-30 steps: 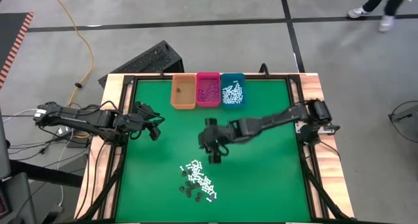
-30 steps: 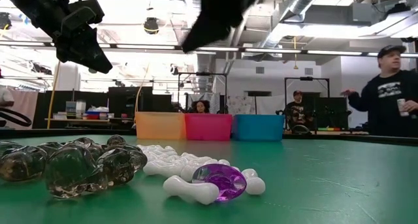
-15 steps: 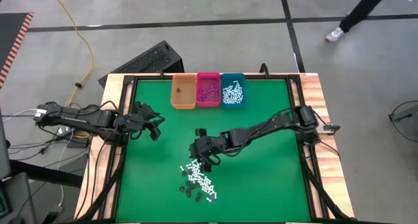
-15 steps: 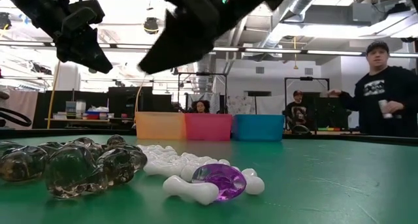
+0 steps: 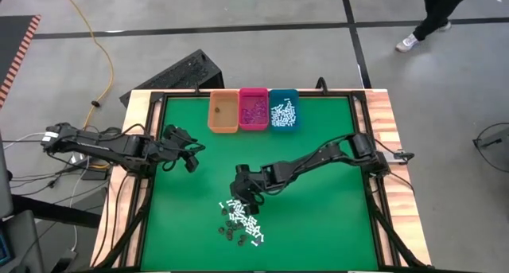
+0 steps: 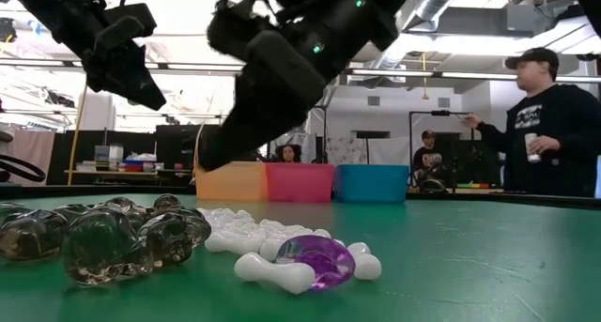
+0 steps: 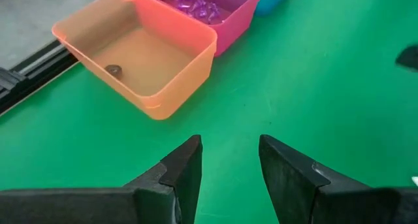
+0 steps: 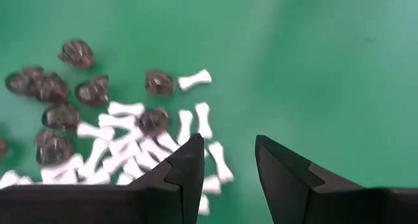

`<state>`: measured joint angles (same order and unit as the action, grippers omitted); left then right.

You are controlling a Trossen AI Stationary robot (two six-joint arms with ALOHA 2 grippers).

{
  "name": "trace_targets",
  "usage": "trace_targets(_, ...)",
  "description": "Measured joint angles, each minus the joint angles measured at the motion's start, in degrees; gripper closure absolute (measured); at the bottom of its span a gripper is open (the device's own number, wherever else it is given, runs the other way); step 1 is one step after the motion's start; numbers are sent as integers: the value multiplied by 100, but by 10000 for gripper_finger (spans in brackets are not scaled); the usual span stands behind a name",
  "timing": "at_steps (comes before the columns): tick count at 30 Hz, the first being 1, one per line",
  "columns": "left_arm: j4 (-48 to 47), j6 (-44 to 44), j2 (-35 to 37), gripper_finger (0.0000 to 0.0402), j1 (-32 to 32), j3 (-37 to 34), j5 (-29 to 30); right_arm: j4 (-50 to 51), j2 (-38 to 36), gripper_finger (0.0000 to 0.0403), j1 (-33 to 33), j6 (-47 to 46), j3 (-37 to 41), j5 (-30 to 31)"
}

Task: Sort Halloween decoration
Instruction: Put the white bone toy into the blue bin

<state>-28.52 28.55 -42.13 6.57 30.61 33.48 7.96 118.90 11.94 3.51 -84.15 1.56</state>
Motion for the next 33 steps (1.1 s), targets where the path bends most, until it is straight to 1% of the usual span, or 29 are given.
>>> trace_targets(4,37,-3,-51,258,0,-2,25,-76,232,237,2,-2,-3,-166)
trace_targets(14,-26,51,-63,258,0,-4,6,18,243,237,-90,-44,-5,-149)
trace_targets(20,-28,57,-63,258,0,-4,2,-138,476,237,-130,-39,-12,-168)
trace_targets(25,-28,59,-63,258,0,-4,11,-124,504,238,-77,-50,-18,-164)
trace_targets(27,-28,59,-62,258,0,-4,18,-108,504,245,-82,-57,-18,-88)
trace_targets(29,-30,57,-63,258,0,-4,20,-96,502,260,-83,-63,-18,-9)
trace_targets(33,-29,59,-63,258,0,-4,19,-68,504,305,-83,-62,-18,1)
